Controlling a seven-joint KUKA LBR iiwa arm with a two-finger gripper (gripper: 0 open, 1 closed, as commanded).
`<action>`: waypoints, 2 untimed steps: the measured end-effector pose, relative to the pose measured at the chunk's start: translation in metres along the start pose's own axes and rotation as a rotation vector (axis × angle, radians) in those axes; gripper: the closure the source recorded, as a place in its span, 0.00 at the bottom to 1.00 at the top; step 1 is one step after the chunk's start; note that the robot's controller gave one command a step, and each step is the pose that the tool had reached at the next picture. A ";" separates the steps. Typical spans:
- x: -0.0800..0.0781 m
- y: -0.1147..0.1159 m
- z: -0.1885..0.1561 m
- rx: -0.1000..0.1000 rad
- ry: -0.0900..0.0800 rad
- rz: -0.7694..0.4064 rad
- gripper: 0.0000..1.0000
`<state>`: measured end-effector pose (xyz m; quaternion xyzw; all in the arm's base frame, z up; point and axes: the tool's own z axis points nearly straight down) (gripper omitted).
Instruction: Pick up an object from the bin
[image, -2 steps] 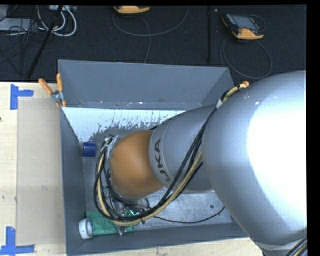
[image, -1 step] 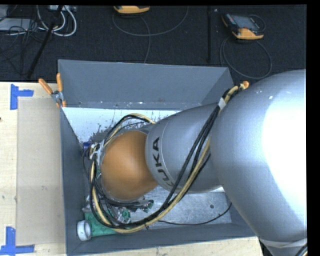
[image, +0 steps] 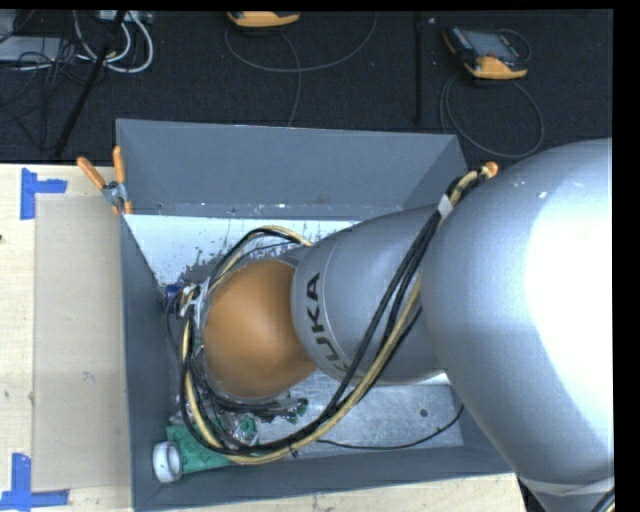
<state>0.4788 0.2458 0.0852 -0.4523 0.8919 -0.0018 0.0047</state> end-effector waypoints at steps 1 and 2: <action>0.007 -0.010 -0.078 -0.003 0.001 0.011 1.00; 0.009 -0.024 -0.185 -0.003 -0.001 0.009 1.00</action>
Offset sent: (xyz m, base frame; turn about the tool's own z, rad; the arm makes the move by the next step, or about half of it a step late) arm 0.0009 -0.0110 0.0746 0.0061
